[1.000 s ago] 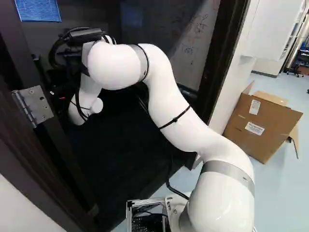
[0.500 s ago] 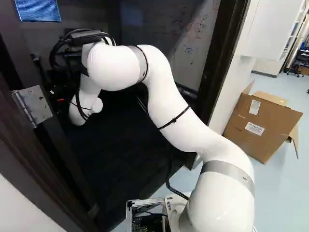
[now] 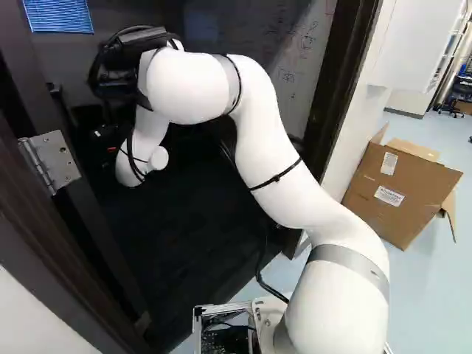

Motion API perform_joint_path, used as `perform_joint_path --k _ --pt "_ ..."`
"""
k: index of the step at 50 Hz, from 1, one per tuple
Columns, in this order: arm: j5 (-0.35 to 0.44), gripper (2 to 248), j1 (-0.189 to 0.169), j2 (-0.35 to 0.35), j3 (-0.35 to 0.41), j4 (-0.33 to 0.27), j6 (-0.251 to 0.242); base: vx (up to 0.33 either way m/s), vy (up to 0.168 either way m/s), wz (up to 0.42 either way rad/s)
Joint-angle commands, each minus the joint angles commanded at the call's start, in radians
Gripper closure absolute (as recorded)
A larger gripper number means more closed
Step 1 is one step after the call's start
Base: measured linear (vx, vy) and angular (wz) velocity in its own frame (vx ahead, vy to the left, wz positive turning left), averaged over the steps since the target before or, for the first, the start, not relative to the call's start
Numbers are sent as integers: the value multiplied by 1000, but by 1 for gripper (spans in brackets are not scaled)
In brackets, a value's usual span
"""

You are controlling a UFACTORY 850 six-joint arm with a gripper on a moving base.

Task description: Open the door and move inside

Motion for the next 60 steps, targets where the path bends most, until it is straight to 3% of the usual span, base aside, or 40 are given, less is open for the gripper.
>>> perform_joint_path --k 11,39,60 --pt "0 3 -25 27 38 36 0 0 0 0" --pt "1 3 -53 61 80 48 -7 0 0 0" --pt "3 3 -100 129 159 73 -26 0 0 0"
